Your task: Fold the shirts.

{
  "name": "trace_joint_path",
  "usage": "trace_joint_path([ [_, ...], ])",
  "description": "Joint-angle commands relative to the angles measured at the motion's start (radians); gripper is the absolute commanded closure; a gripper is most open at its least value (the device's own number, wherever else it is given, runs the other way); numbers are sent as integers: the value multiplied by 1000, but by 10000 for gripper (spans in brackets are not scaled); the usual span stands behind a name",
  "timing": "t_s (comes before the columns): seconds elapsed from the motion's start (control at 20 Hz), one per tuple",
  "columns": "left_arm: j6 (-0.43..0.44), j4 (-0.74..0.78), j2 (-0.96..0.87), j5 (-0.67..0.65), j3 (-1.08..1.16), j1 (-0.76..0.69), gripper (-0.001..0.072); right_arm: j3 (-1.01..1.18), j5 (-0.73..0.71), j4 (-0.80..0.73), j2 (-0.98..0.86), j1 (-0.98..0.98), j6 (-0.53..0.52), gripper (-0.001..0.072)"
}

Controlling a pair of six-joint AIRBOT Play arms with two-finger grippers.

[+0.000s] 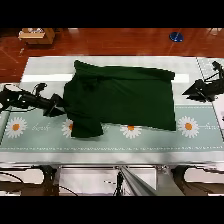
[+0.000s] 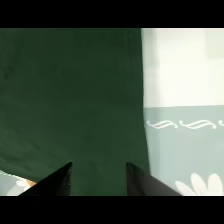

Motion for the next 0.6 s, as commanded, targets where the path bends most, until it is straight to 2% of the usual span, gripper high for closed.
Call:
trace_joint_path([
  [0.0, 6, -52, -37, 143, -5, -63, 111, 0, 12, 37, 2, 0, 3, 288],
  [0.05, 7, -71, -49, 145, -5, -82, 320, 0, 14, 46, 10, 0, 3, 288],
  [0.1, 7, -73, -58, 143, -5, -93, 605, 0, 12, 43, 22, -1, 3, 288],
  [0.15, 7, -72, -61, 143, -5, -100, 649, 0, 11, 21, 41, -7, 2, 288],
  [0.2, 7, -72, -59, 142, -5, -99, 660, 0, 13, -31, 61, -18, 2, 286],
  [0.25, 7, -72, -55, 136, -5, -95, 660, -2, 22, -109, 83, -38, 3, 243],
  [0.35, 18, -72, -45, 111, -5, -79, 661, -58, 37, -191, 131, -111, 7, 233],
  [0.55, 61, -72, -20, 80, -5, -50, 678, -317, 2, -105, 226, -268, -8, 232],
])
